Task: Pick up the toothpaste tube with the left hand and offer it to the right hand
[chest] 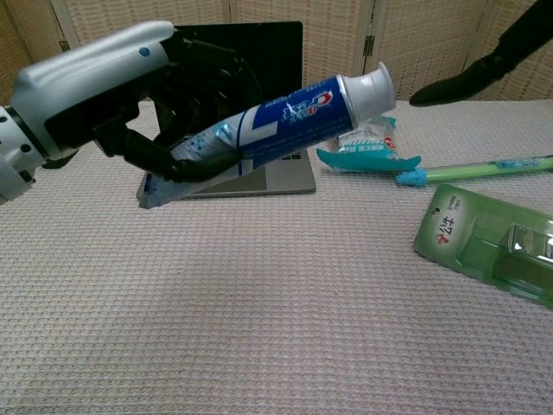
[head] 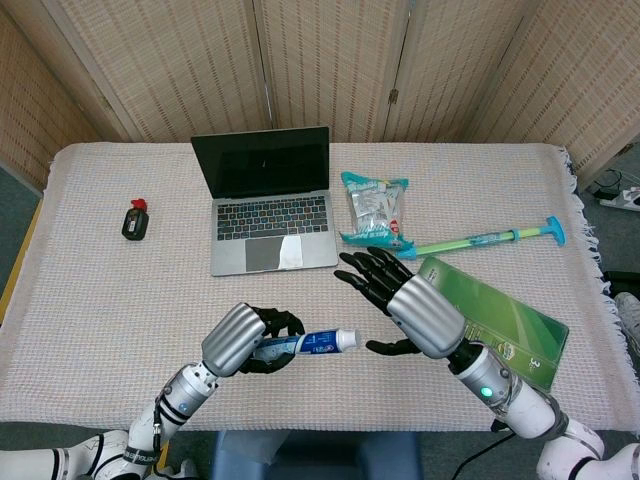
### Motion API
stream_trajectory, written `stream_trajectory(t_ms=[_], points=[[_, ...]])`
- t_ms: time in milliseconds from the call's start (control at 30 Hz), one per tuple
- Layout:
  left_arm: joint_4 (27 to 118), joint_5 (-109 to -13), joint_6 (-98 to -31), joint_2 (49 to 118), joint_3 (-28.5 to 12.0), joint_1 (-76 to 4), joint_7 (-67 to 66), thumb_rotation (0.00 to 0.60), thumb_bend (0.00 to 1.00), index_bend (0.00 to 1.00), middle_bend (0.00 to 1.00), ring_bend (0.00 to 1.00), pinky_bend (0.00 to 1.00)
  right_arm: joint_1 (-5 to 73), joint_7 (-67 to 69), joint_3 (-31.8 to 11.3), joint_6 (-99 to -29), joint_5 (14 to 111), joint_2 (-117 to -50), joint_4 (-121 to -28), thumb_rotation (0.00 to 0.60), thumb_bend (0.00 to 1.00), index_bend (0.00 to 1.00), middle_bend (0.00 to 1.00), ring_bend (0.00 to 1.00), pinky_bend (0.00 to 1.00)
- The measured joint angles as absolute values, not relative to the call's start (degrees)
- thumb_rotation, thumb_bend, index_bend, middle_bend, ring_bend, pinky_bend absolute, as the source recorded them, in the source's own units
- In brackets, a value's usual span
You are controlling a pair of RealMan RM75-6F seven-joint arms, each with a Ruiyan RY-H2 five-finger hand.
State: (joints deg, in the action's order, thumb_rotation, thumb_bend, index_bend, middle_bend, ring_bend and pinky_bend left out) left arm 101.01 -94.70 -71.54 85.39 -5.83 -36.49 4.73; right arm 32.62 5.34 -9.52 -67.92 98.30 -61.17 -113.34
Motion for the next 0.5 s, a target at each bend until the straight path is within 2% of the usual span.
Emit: stream_trajectory(t_ms=[33,100,233,500], points=[[100.47,-94.81,-72.17,85.55,-5.8,-36.28,6.08,0.6,0.61,0.8,0.84,0.77,0.82,32.5,7.1,-9.25,-68.11,98.59,-60.19,-113.64,0.579,0.1,0.0,0.0,0.0,0.0],[99.14,-95.06,-73.75,86.05,-5.78,-35.76,9.1,0.6,0.62,0.8,0.84,0.77,0.82,32.41,10.03,-8.84,-68.31,99.12,-58.89,-114.01,0.494,0.1,0.0,0.0,0.0,0.0],[97.09,-95.09,-76.4,87.39,-6.13,-34.9,13.21,0.6,0.63,0.8,0.84,0.77,0.82,32.68,16.98,-7.69,-68.54,101.01,-56.96,-114.16,0.408,0.1,0.0,0.0,0.0,0.0],[98.02,-94.43,-77.0,88.63,-7.34,-34.85,14.05,0.6,0.64,0.81,0.84,0.77,0.82,35.66,23.06,-6.54,-66.45,102.29,-58.69,-112.91,0.388,0.1,0.0,0.0,0.0,0.0]])
